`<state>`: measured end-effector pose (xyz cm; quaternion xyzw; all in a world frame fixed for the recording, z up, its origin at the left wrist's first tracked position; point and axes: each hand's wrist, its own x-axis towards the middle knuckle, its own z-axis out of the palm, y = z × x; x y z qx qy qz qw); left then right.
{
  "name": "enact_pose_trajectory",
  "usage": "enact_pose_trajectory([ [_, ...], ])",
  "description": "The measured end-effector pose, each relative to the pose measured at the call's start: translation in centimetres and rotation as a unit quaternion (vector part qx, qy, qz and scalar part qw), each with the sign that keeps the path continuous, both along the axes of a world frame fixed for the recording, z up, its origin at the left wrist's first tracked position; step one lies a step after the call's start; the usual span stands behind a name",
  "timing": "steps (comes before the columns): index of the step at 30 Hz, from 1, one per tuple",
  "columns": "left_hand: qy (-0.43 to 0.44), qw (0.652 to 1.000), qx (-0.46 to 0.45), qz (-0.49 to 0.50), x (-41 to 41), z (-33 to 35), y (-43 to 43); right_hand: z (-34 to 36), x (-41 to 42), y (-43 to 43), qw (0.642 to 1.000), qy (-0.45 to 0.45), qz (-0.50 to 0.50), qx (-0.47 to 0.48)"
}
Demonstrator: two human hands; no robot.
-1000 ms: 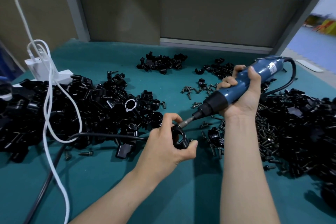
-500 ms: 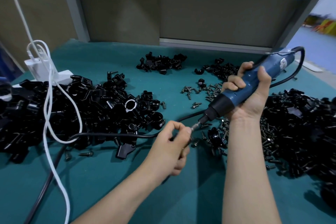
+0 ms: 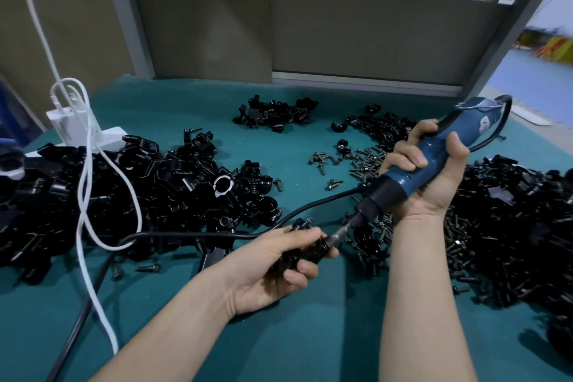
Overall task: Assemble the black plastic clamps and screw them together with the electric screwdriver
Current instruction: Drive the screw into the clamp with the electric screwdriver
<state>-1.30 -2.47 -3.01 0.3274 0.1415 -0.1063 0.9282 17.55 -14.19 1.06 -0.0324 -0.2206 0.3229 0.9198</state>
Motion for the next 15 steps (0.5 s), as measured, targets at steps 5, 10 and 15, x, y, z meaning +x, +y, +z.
enact_pose_trajectory([
  [5, -0.001, 0.989, 0.145, -0.008, 0.0, -0.1, 0.3, 0.4, 0.1, -0.8, 0.999, -0.013, 0.024, 0.044],
  [10, -0.05, 0.957, 0.286, 0.01, 0.0, 0.0, -0.6, 1.5, 0.0, -0.9, 0.999, -0.018, -0.045, 0.011],
  [15, -0.053, 0.954, 0.295, 0.03, 0.1, -0.4, -1.0, 2.1, -0.5, 0.2, 0.993, -0.037, -0.093, -0.055],
])
